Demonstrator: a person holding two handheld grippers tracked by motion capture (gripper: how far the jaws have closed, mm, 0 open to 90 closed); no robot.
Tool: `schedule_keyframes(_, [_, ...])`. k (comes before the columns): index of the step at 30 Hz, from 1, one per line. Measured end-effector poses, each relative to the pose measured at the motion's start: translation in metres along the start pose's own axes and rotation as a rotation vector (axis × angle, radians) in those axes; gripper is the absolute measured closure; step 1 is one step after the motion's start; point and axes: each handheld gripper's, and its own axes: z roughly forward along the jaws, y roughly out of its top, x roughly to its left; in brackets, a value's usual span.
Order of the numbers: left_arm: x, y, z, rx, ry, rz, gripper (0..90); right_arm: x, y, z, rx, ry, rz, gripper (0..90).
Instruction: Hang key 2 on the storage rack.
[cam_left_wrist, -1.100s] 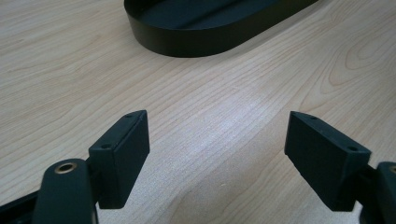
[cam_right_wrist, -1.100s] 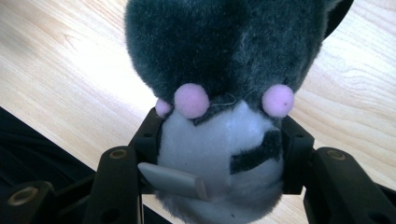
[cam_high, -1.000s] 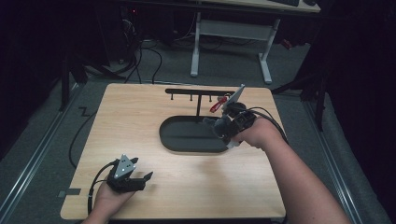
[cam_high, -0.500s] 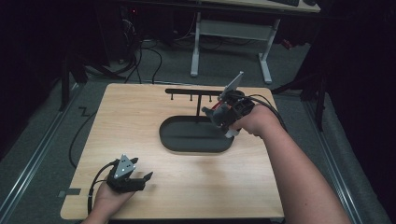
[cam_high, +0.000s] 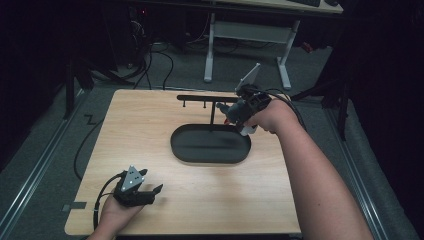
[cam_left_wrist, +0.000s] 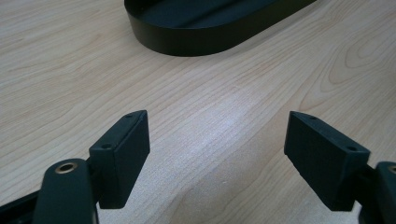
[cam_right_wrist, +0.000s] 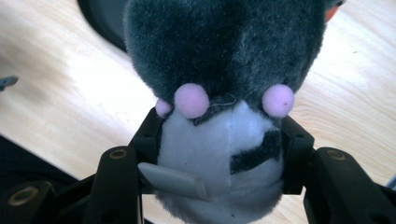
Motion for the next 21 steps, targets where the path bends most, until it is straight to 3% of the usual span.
schedule_keyframes(4, [0.0,0.0,0.0,-0.002,-0.001,-0.002,22.8,-0.002,0.003,0.003,-0.012,-0.04,0.012,47.9])
schedule_keyframes(8, [0.0,0.0,0.0,0.001,-0.004,0.001,22.9,0.0,0.002,0.017,0.016,-0.06,0.0,47.9])
schedule_keyframes(13, [-0.001,0.0,0.001,0.004,-0.004,0.003,22.9,0.0,0.002,0.039,0.043,-0.05,-0.002,47.9])
schedule_keyframes(21, [-0.001,0.0,0.001,0.006,-0.004,0.004,23.0,-0.002,0.004,0.067,0.029,-0.029,-0.008,47.0])
